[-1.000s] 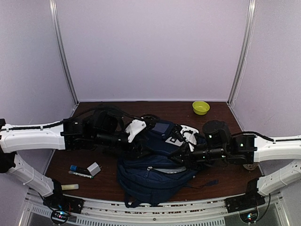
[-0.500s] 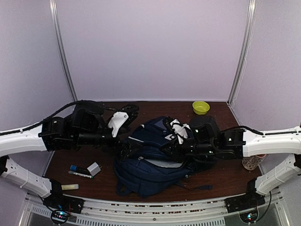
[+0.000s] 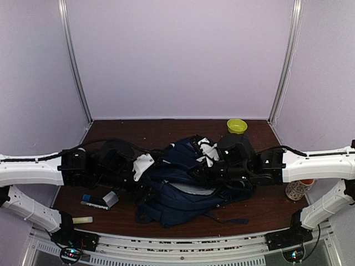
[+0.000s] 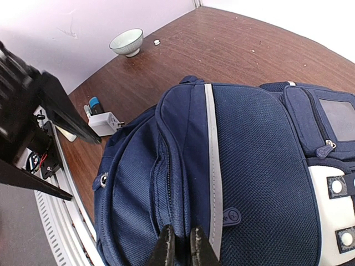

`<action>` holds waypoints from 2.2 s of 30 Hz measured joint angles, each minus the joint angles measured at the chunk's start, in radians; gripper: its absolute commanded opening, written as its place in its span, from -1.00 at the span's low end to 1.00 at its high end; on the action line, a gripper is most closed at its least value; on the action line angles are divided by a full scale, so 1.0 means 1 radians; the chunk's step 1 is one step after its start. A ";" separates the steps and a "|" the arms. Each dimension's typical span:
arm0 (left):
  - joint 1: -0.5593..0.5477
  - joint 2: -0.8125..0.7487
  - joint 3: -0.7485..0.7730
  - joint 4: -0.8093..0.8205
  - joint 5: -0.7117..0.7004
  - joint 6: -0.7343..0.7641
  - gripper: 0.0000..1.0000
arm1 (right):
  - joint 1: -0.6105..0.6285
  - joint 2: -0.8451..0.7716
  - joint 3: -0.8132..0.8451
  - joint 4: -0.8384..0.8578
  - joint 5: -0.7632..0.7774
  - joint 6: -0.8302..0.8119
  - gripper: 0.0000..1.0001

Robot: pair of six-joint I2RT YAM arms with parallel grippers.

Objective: Pack the student bag
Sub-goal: Grab the second largest pocket of the student bag, then unzip the second largest pocket of the student bag.

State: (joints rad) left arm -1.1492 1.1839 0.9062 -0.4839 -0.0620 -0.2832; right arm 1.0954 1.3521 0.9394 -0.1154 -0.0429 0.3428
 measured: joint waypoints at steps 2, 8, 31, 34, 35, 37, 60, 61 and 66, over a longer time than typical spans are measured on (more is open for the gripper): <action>0.000 0.037 0.003 -0.001 0.003 -0.008 0.23 | 0.002 0.004 0.006 -0.004 0.002 -0.001 -1.00; 0.000 0.118 0.049 -0.003 0.016 -0.024 0.10 | 0.011 0.004 0.006 -0.009 0.017 -0.002 -1.00; -0.004 0.151 0.072 -0.005 -0.016 -0.033 -1.00 | 0.022 0.013 0.006 -0.009 0.027 -0.002 -1.00; -0.004 0.150 0.072 -0.006 -0.017 -0.033 -1.00 | 0.023 0.014 0.006 -0.009 0.027 -0.002 -1.00; -0.004 0.149 0.072 -0.007 -0.017 -0.033 -1.00 | 0.023 0.014 0.006 -0.009 0.028 -0.002 -1.00; -0.004 0.148 0.072 -0.011 -0.020 -0.033 -1.00 | 0.025 0.014 0.006 -0.010 0.032 -0.002 -1.00; -0.005 0.112 0.081 -0.040 -0.047 0.010 -1.00 | 0.033 -0.148 -0.188 0.116 0.032 -0.037 -1.00; -0.003 0.112 0.081 -0.040 -0.045 0.012 -1.00 | 0.033 -0.159 -0.199 0.121 0.032 -0.042 -1.00; 0.015 0.112 0.080 -0.041 -0.043 0.019 -1.00 | 0.033 -0.197 -0.230 0.131 0.032 -0.061 -1.00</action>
State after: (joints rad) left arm -1.1343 1.2957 0.9863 -0.5251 -0.1047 -0.2642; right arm 1.1286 1.1549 0.7097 0.0158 -0.0105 0.2813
